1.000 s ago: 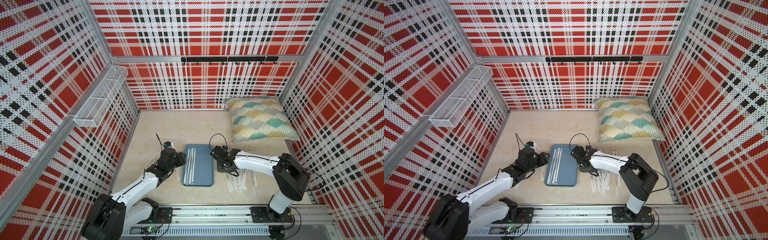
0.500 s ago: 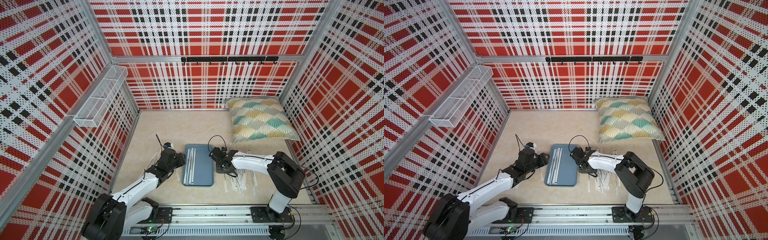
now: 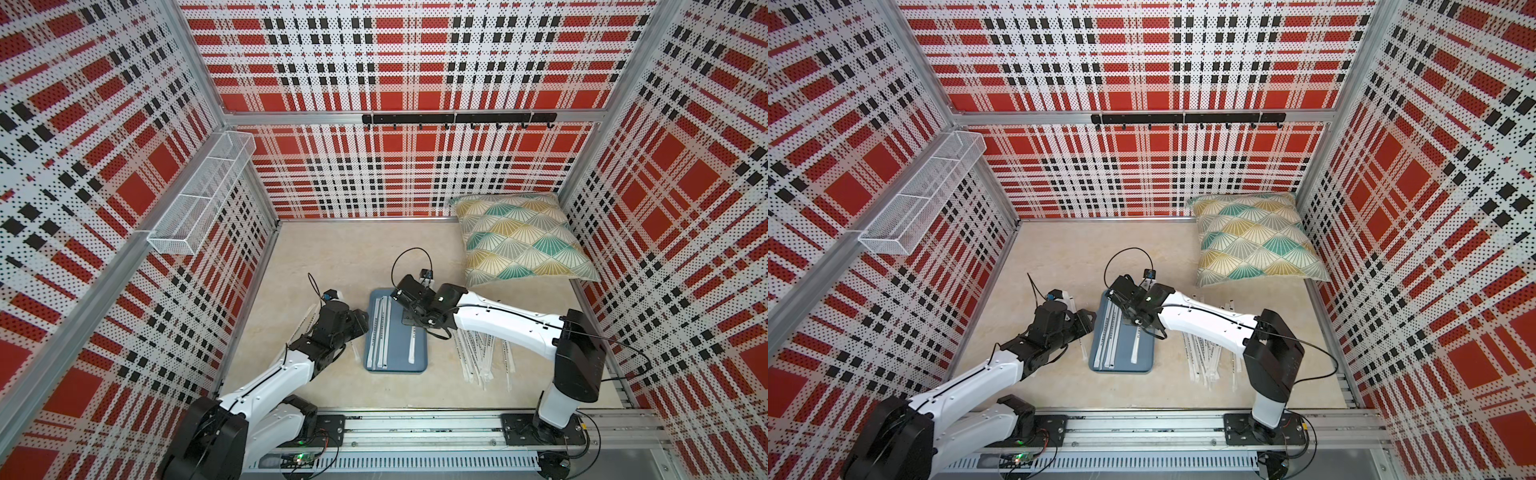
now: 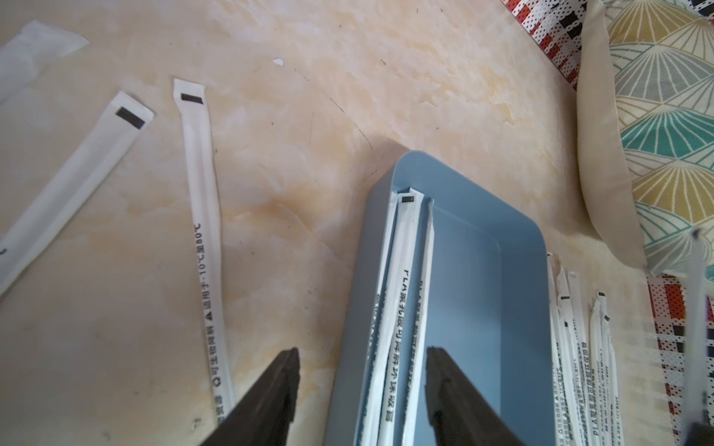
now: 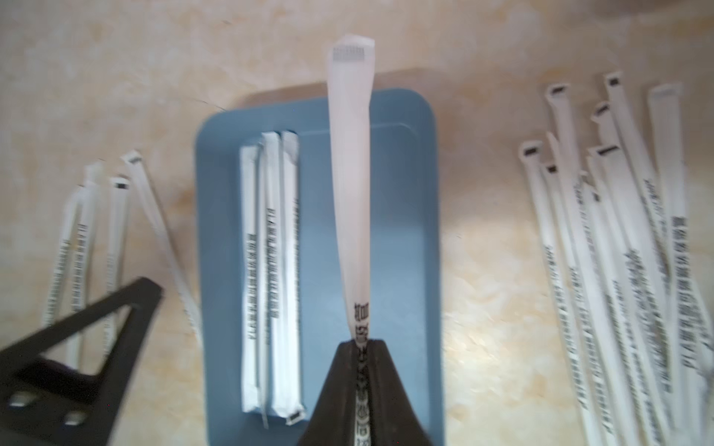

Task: Put the straws into the storage box
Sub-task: Place the straw in the storage box.

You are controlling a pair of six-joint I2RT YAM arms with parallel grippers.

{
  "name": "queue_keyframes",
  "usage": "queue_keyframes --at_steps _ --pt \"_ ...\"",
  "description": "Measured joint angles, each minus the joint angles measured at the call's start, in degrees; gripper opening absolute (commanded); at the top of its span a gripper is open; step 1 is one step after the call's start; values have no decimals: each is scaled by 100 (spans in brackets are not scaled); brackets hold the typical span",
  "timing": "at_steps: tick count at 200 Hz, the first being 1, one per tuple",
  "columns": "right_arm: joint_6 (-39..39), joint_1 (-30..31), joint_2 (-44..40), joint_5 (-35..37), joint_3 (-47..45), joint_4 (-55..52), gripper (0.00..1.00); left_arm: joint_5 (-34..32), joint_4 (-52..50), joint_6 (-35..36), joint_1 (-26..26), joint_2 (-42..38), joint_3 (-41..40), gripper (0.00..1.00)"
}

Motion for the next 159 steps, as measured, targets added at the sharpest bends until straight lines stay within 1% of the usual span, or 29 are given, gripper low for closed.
queue_keyframes --at_steps 29,56,113,159 --pt "63 63 970 85 564 293 14 -81 -68 -24 39 -9 37 61" --pt "70 79 1539 -63 603 398 14 -151 -186 -61 175 -111 37 62" --pt "28 81 1707 -326 638 483 15 -168 -221 -57 251 -181 37 62" --pt "-48 81 1991 -490 763 522 16 -153 -232 -33 323 -181 37 58"
